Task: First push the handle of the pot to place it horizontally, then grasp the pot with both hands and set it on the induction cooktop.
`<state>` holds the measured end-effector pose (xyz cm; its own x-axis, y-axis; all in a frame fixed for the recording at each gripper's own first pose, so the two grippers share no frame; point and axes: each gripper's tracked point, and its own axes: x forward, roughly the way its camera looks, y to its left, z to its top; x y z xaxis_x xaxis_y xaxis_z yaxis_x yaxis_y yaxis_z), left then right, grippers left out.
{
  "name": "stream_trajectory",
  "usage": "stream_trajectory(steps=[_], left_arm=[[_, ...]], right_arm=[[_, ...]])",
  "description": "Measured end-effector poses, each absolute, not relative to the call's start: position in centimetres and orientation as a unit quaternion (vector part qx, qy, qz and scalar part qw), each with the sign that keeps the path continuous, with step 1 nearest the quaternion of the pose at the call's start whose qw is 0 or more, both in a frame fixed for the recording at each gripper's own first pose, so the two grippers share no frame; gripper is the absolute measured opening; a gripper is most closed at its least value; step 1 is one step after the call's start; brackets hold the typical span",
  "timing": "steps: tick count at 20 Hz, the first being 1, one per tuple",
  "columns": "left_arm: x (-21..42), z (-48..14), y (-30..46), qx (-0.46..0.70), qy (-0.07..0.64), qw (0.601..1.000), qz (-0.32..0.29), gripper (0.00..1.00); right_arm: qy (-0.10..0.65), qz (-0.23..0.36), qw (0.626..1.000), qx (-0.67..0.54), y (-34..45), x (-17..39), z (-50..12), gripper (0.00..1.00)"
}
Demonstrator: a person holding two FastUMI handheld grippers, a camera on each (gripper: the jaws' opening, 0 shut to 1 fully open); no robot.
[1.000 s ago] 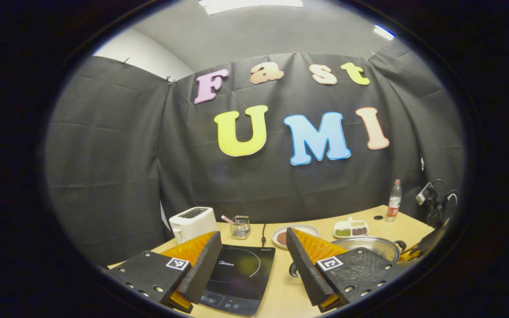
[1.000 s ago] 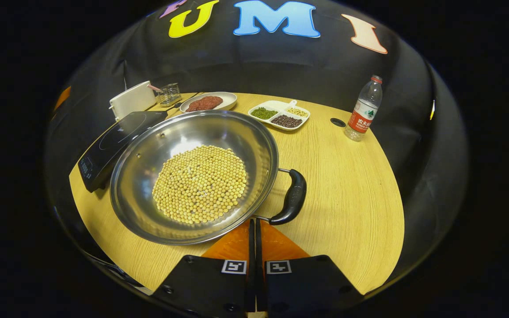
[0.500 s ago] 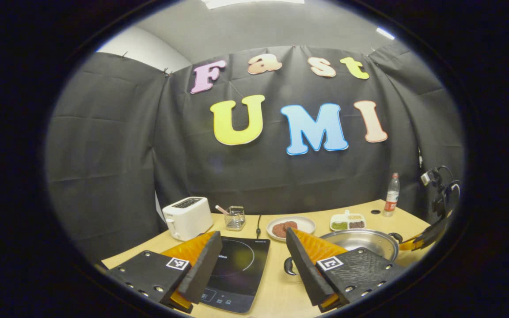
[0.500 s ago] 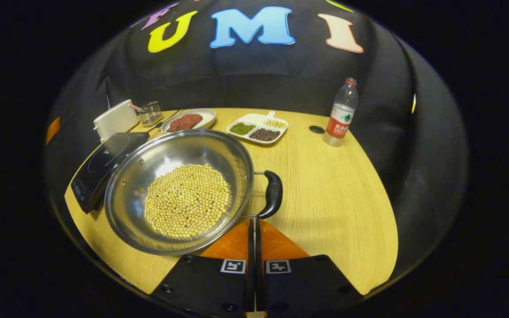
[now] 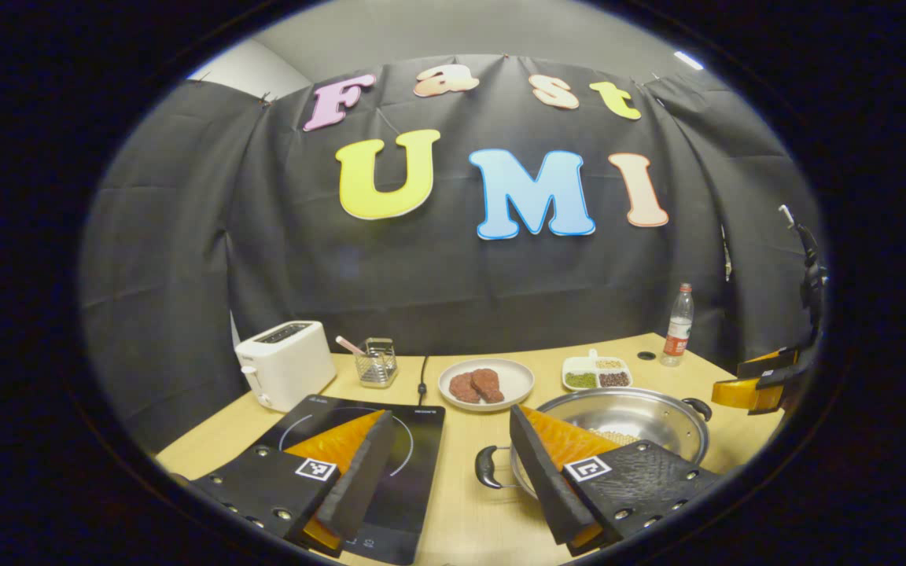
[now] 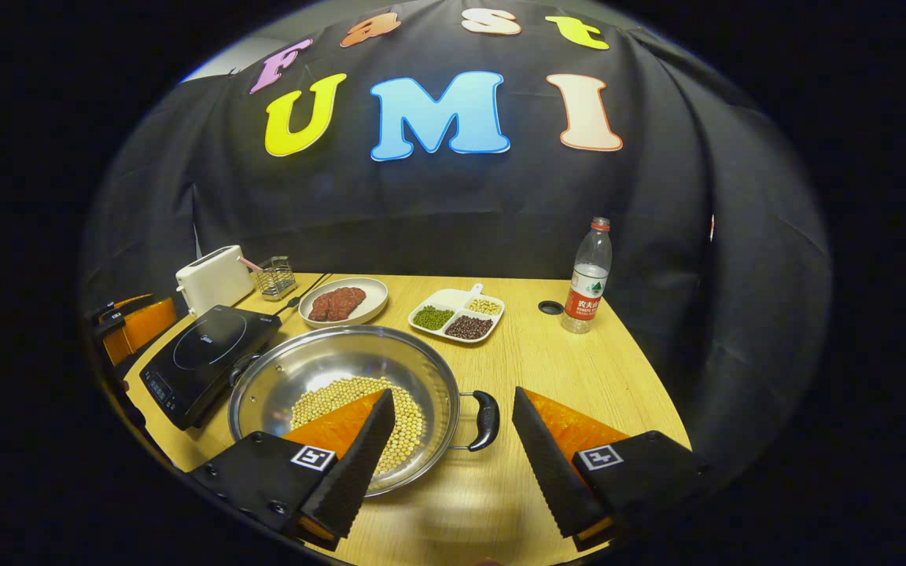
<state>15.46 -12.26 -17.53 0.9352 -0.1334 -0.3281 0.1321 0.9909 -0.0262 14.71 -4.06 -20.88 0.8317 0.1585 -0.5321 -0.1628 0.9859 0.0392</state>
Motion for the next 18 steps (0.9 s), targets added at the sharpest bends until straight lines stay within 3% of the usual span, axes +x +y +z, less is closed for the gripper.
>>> stream_trajectory(steps=[8,18], left_arm=[[18.3,-24.7,-15.7,-0.027,0.242,0.962,-0.123,0.89],[19.3,-31.0,-18.0,-0.01,0.321,0.936,-0.144,0.89]], right_arm=[[0.287,0.069,0.955,-0.005,-4.9,16.2,-22.2,0.96],[0.322,0.057,0.945,0.006,-5.1,18.0,-26.3,0.96]])
